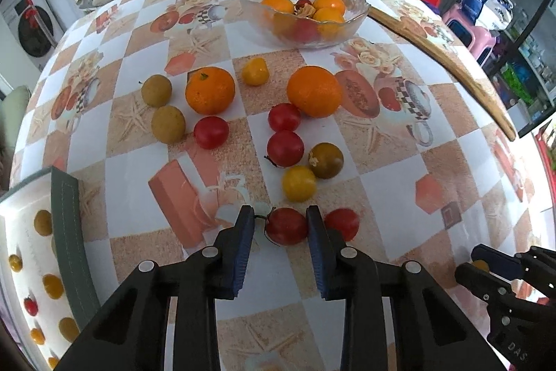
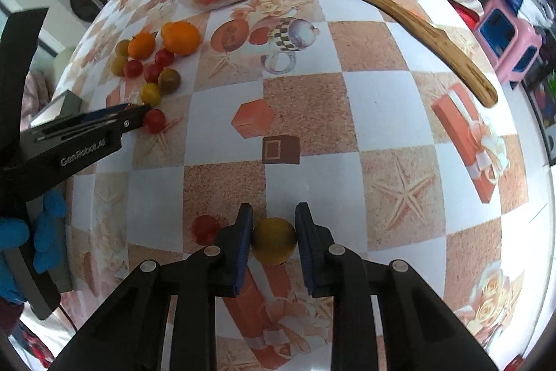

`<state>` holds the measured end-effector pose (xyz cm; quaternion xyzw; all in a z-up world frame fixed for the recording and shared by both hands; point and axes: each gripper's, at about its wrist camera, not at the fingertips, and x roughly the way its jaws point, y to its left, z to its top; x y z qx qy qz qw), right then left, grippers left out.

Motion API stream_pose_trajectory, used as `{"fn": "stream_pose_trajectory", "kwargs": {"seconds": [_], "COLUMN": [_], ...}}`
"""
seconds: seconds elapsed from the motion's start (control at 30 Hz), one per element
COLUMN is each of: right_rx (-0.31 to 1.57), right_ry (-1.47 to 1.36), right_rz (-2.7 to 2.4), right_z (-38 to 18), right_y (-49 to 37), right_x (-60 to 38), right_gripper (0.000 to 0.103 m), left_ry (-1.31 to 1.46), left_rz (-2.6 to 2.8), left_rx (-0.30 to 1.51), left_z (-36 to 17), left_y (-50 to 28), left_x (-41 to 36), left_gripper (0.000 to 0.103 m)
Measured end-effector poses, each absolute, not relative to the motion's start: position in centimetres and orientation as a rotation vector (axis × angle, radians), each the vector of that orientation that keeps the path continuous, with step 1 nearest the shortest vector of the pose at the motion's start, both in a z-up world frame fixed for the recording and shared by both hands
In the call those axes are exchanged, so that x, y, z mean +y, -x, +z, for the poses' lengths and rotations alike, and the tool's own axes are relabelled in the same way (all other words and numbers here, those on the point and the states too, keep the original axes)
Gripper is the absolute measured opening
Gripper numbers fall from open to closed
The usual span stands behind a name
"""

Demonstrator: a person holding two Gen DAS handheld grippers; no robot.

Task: Organize fruits
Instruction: 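Grasp a red cherry tomato with the left tool while the right tool grasps a yellow tomato, then carry both held tomatoes over the white tray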

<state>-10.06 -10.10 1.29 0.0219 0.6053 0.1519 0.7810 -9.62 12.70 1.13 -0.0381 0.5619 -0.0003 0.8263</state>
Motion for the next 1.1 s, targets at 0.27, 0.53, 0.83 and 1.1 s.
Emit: {"fn": "stream_pose_trajectory", "kwargs": {"seconds": [0.27, 0.53, 0.83, 1.1], "right_rx": [1.314, 1.309, 1.293, 1.286], "right_ry": [-0.062, -0.070, -0.035, 0.016], "right_rz": [0.335, 0.352, 0.421, 0.539], "right_z": [2.0, 3.1, 4.6, 5.8], "right_y": [10.4, 10.4, 10.3, 11.2], "right_x": [-10.0, -9.0, -5.0, 1.2], "right_gripper": [0.027, 0.027, 0.027, 0.027], "left_ry": [0.123, 0.147, 0.160, 0.202], "left_rz": [-0.002, 0.021, 0.064, 0.152], "left_rx": [1.188, 1.178, 1.153, 1.147], "left_z": [2.6, 3.9, 5.5, 6.1], "left_y": [11.5, 14.0, 17.4, 21.4], "left_x": [14.0, 16.1, 19.1, 23.3], "left_gripper": [0.032, 0.032, 0.032, 0.032]}}
